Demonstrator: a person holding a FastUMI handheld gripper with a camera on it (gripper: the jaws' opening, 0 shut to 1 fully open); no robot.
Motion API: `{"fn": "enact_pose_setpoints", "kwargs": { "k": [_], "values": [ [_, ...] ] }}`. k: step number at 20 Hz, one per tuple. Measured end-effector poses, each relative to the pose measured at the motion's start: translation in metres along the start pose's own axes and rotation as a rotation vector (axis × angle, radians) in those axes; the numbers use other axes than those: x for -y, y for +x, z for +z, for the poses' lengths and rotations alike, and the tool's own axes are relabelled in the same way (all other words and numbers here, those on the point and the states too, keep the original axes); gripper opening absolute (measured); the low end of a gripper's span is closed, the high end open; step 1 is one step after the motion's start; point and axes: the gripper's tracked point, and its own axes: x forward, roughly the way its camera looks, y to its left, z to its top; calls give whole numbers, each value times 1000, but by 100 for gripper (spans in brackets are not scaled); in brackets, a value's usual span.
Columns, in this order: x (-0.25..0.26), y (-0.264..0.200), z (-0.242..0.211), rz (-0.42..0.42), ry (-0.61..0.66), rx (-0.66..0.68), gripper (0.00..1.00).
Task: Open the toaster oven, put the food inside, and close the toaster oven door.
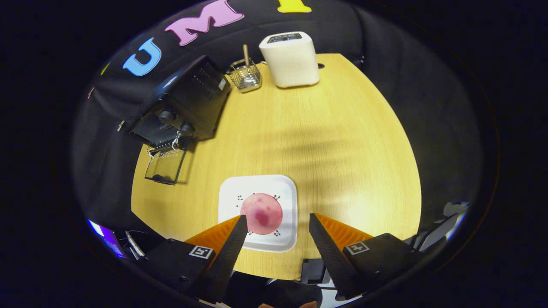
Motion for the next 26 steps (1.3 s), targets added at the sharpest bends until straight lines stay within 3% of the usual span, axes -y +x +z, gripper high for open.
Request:
{"fn": "enact_pose_setpoints", "kwargs": {
  "k": [2,4,11,14,16,17,18,19,22,26],
  "values": [
    [8,13,-3,18,-2,-34,96],
    [12,24,-7,29,-4,-66,84],
    [21,55,-20,48,-3,-189,84],
    [17,57,-16,54,26,-206,53],
    [18,59,-15,41,-10,-213,54],
    [26,65,-17,-4,-37,-217,53],
    [31,74,-18,-22,-22,-217,11],
    [30,67,-14,-19,-19,-225,13],
    [24,65,-17,34,-3,-223,5],
    [11,57,-19,195,201,-182,5]
  ]
}}
